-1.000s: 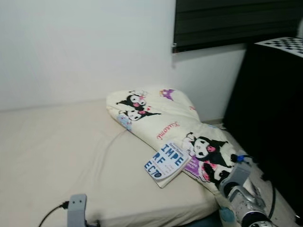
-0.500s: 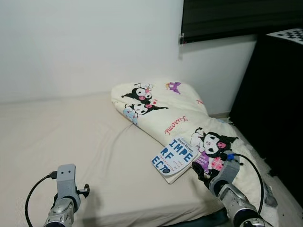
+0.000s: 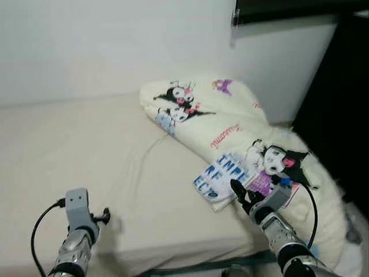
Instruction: Clean up the room
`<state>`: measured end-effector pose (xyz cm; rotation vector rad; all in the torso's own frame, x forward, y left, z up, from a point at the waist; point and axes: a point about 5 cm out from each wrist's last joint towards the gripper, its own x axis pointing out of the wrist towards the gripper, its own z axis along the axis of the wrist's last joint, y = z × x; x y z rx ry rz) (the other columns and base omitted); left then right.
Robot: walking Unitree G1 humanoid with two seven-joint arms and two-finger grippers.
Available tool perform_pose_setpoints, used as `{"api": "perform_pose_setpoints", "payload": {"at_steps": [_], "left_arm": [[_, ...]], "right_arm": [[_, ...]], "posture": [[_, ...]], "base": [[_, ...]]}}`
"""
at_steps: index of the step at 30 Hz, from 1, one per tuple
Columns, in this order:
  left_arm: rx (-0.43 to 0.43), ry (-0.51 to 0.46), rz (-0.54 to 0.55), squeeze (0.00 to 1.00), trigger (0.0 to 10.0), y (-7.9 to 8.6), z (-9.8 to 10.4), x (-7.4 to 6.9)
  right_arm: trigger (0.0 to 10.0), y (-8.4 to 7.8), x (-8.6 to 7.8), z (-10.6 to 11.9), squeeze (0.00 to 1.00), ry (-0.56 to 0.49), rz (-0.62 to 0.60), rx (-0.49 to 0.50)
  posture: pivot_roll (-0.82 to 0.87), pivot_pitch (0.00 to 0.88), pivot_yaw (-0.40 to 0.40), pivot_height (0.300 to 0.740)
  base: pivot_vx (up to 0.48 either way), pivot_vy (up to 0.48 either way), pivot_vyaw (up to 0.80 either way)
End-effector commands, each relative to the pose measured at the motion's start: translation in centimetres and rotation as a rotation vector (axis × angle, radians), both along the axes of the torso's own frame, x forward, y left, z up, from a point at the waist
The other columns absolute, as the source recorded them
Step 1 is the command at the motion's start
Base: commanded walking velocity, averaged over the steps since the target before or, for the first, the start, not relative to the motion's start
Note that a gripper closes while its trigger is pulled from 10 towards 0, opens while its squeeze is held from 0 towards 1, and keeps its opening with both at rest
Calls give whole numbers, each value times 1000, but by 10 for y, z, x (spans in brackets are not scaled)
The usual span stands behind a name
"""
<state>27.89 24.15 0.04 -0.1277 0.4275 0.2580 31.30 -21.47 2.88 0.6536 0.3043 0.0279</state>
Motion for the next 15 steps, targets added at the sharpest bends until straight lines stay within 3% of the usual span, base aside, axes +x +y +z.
{"api": "perform_pose_setpoints", "payload": {"at_steps": [1, 11, 14, 15], "left_arm": [[34, 0, -15, 0, 10000, 10, -1, -6], [87, -21, -62, 0, 10000, 20, 2, -13], [107, -27, -75, 0, 10000, 25, 3, -15], [107, -27, -75, 0, 10000, 25, 3, -15]], "right_arm": [[10000, 0, -3, -5, 0, 26, -34, 22], [10000, -27, 1, 12, 0, -67, -154, 33], [10000, -35, 11, 35, 0, -206, -122, 57], [10000, -35, 11, 35, 0, -206, -122, 57]], "posture": [[31, 203, 128, 580], [73, 241, 150, 580], [80, 247, 159, 580], [80, 247, 159, 580]], "base": [[0, 0, 0], [0, 0, 0], [0, 0, 0], [0, 0, 0]]}}
